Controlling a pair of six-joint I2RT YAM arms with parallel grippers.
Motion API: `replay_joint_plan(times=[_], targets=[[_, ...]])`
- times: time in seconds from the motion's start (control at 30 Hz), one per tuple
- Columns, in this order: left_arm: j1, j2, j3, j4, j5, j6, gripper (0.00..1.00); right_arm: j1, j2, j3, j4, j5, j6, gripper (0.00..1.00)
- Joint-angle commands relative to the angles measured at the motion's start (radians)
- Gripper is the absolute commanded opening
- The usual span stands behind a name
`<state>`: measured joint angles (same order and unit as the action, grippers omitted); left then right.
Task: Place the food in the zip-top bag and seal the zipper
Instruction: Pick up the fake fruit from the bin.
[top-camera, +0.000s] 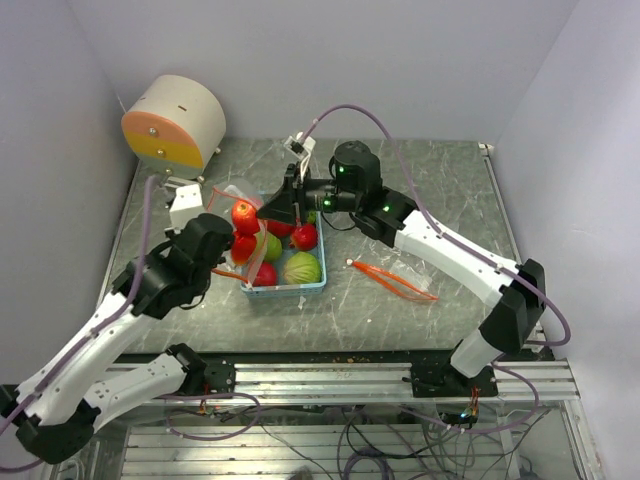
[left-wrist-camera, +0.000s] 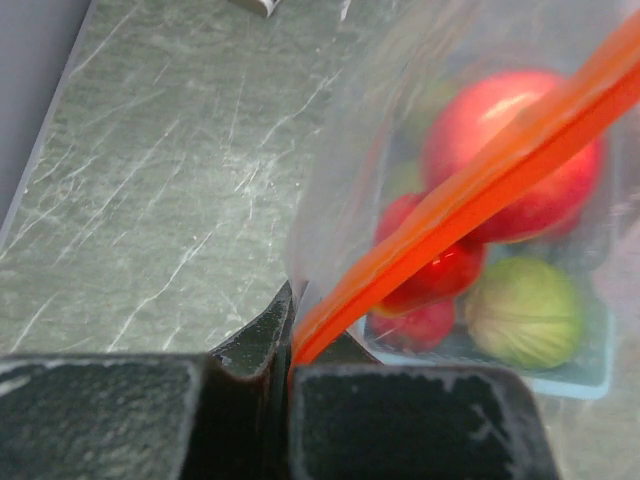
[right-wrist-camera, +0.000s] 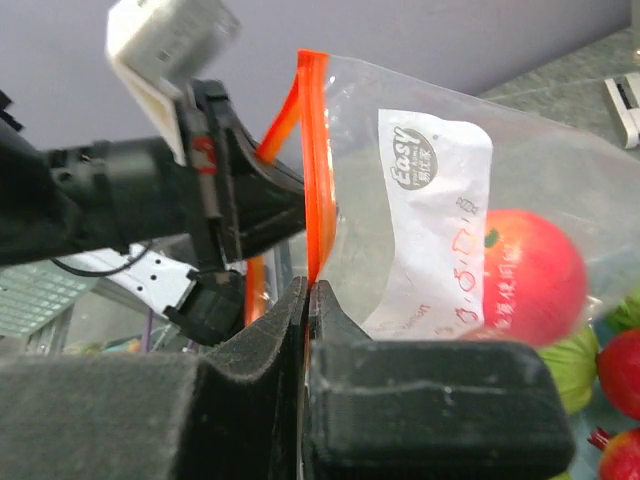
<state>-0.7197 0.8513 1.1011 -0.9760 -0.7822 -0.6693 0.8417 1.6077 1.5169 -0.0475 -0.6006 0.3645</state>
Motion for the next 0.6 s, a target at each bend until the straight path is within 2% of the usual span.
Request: replay_joint_plan(times=[0.0,0.1,0.2,0.3,0.37,0.47,0.57], targets=[[0.004,-0.002,0.029,-0.058,-0.056,0.000,0.07,-0.013,0.013,0.022,0.096,-0.052,0.055,0.00],[0.003,-0.069,0.032,-0.037,-0.080,0.022,0.07,-0.014,0.038,0.016,0.046,-0.016,0.011,0.01],[0.003,-0.087,-0.010,-0.023,-0.087,0.005,0.07,-0.013,0.029,-0.051,0.063,-0.018,-0.013,0.37],[0.004,-0.077,-0.066,-0.014,-0.071,-0.040,0.07,-0.014,-0.023,-0.117,0.082,-0.002,-0.045,0.63],[0.003,-0.087,-0.100,0.018,-0.057,-0.049,0.07,-0.015,-0.063,-0.154,0.073,0.040,-0.069,0.77],[0.004,-0.113,-0.121,0.036,-0.059,-0.058,0.07,-0.020,-0.127,-0.207,0.056,0.150,-0.091,0.91],[0.003,-0.146,-0.120,0.038,-0.068,-0.058,0.07,-0.026,-0.101,-0.204,-0.043,0.303,-0.102,0.94]])
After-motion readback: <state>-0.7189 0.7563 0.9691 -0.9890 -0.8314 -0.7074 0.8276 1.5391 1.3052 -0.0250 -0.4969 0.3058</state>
